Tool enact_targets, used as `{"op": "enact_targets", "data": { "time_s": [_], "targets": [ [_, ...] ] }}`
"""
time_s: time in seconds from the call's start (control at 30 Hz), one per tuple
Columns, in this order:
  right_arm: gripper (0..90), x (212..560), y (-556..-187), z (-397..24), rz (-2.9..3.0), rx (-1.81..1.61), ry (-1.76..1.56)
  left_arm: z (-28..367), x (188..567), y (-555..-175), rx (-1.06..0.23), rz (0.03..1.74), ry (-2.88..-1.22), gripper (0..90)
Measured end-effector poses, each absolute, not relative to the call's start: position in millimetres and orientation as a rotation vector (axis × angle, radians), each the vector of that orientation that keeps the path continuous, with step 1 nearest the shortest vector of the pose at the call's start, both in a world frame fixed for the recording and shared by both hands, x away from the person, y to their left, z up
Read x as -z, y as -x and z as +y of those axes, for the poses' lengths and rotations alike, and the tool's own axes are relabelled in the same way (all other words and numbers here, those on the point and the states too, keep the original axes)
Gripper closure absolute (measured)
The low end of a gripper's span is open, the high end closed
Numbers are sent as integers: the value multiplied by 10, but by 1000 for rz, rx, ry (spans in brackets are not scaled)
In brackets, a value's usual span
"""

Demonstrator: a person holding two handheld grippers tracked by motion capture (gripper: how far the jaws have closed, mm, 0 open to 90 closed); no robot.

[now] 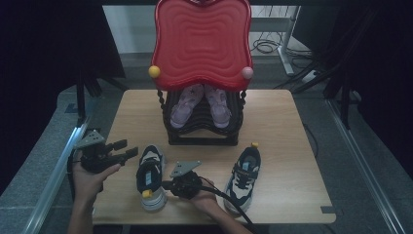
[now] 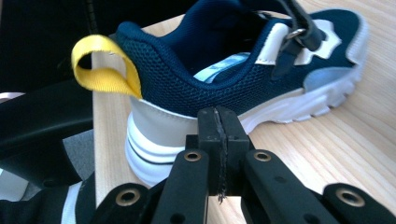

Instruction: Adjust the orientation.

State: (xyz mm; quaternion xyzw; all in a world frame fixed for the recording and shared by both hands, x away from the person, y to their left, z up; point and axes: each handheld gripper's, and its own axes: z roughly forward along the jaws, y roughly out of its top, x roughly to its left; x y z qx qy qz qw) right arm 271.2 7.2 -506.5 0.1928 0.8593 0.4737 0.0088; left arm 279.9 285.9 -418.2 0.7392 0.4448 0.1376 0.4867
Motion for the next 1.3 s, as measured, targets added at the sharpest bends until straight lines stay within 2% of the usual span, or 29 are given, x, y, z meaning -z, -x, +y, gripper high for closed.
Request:
{"op": "enact_targets", "data": {
  "time_s": [1.3],
  "targets": [
    [897,5127,-2667,771,2731,-1549,-455,2879,4198,-2805,-330,1079,-1810,382]
  ]
}}
